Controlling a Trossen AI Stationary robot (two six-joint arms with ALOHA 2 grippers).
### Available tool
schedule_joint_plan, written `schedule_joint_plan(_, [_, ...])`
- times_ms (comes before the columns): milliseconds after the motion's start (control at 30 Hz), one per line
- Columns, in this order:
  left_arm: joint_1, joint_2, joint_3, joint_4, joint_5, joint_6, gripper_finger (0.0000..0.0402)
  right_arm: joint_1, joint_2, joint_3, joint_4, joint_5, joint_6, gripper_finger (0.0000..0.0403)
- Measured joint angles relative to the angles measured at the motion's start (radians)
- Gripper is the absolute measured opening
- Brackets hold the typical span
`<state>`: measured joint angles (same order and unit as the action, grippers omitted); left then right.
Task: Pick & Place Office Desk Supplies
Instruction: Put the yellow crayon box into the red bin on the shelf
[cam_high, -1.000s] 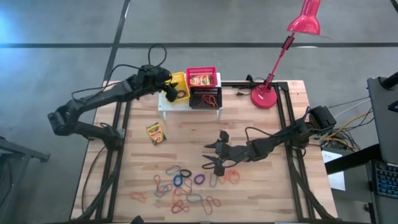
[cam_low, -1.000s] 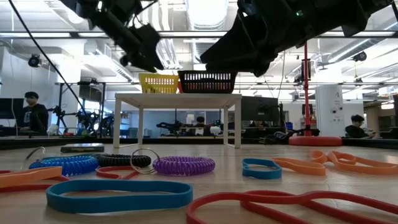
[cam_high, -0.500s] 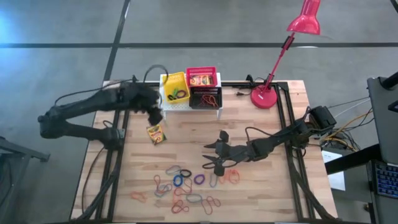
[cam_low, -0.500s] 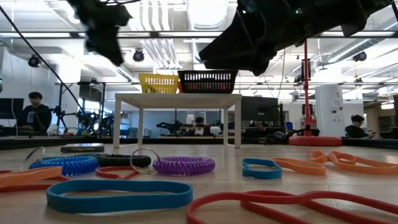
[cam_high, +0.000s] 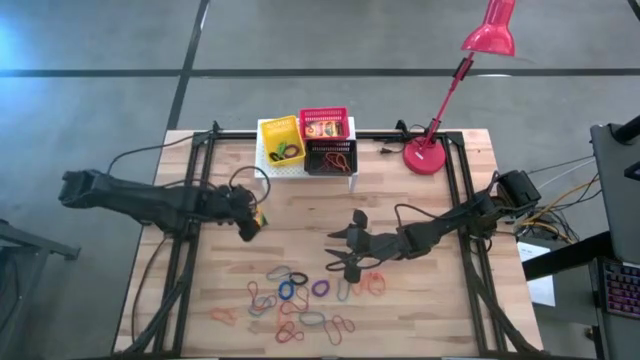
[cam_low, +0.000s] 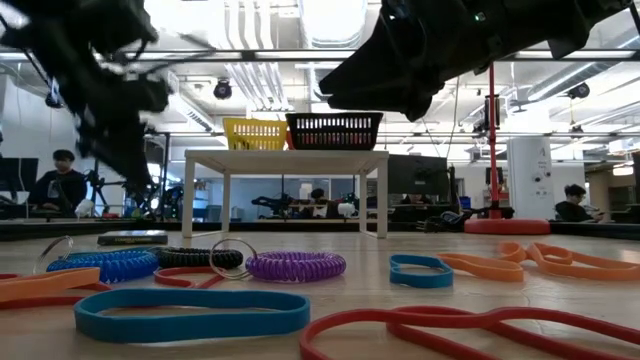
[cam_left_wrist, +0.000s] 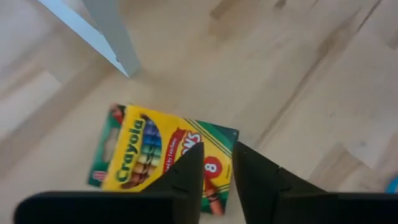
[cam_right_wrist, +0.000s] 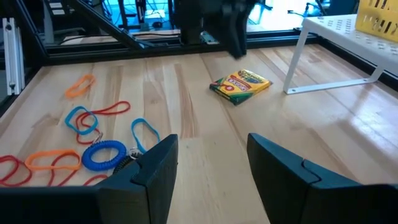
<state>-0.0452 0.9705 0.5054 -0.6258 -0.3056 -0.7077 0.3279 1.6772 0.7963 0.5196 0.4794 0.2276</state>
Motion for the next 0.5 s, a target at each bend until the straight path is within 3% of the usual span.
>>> schedule_joint_plan(200, [0.0,0.036,-0.088,0.12,-0.04,-0.039,0.0008,-0.002,0.0,0.0,0.026,0.002,-0.007,0.0187])
schedule_joint_plan(500, [0.0,0.153,-0.1,0.135,-0.104,-0.076,0.0003,-0.002,0.0,0.0,0.041,0.003,-0.018,0.0187])
